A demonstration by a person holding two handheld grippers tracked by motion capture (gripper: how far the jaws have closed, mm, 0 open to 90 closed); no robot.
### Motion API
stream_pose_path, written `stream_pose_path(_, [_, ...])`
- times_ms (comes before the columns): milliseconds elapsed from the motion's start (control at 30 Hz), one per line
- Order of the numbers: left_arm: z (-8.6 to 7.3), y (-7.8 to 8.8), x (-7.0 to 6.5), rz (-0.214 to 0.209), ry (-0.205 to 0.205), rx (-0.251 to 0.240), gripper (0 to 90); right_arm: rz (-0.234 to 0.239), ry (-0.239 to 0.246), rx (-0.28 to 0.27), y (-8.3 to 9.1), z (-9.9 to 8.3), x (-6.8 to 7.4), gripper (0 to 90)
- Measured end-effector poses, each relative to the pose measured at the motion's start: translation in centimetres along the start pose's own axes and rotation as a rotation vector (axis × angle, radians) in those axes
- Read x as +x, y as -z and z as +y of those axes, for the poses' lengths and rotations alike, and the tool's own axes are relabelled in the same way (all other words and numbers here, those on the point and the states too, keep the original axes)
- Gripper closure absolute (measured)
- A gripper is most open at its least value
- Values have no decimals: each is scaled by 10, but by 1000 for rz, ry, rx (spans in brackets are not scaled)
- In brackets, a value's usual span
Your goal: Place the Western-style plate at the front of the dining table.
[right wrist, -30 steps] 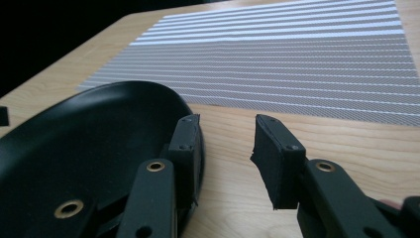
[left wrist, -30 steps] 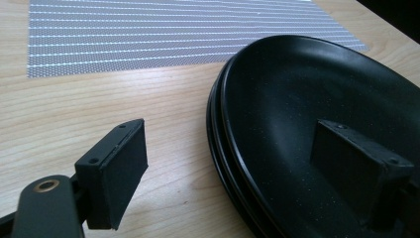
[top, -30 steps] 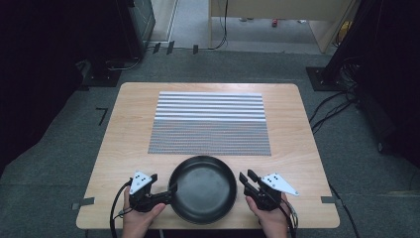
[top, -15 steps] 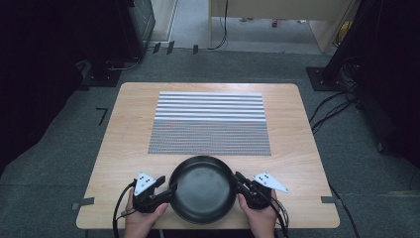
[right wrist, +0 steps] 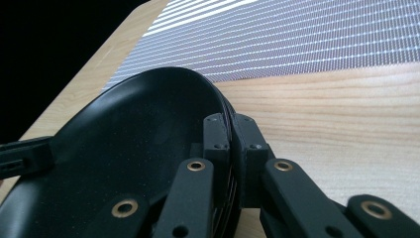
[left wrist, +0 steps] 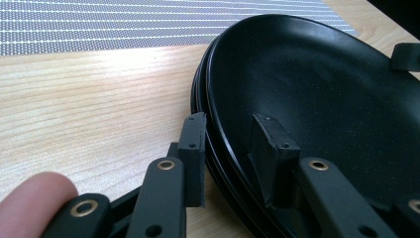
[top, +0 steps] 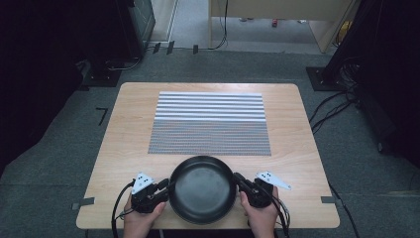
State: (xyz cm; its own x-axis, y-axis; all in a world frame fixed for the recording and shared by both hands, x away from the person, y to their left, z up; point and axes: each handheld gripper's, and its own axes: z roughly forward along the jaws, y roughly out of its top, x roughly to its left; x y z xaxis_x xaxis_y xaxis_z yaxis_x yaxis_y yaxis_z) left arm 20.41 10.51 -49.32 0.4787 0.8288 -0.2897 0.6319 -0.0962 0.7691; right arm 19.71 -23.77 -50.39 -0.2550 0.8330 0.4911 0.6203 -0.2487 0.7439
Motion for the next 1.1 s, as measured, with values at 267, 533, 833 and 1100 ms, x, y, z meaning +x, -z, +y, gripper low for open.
stream_pose_path(267, [0, 1, 1, 0, -5, -9, 720, 38, -77, 21, -1, 0, -4, 862])
stream_pose_path(533, [0, 0, 0, 8, 1, -13, 731, 82, -140, 30, -2, 1, -10, 872])
stream_pose_path(833, [0, 0, 0, -14, -4, -5, 647, 94, -138, 30, -2, 2, -12, 867])
stream_pose_path(1100, [-5, 10, 2, -44, 14, 27, 683, 103, -190, 27, 4, 3, -16, 837])
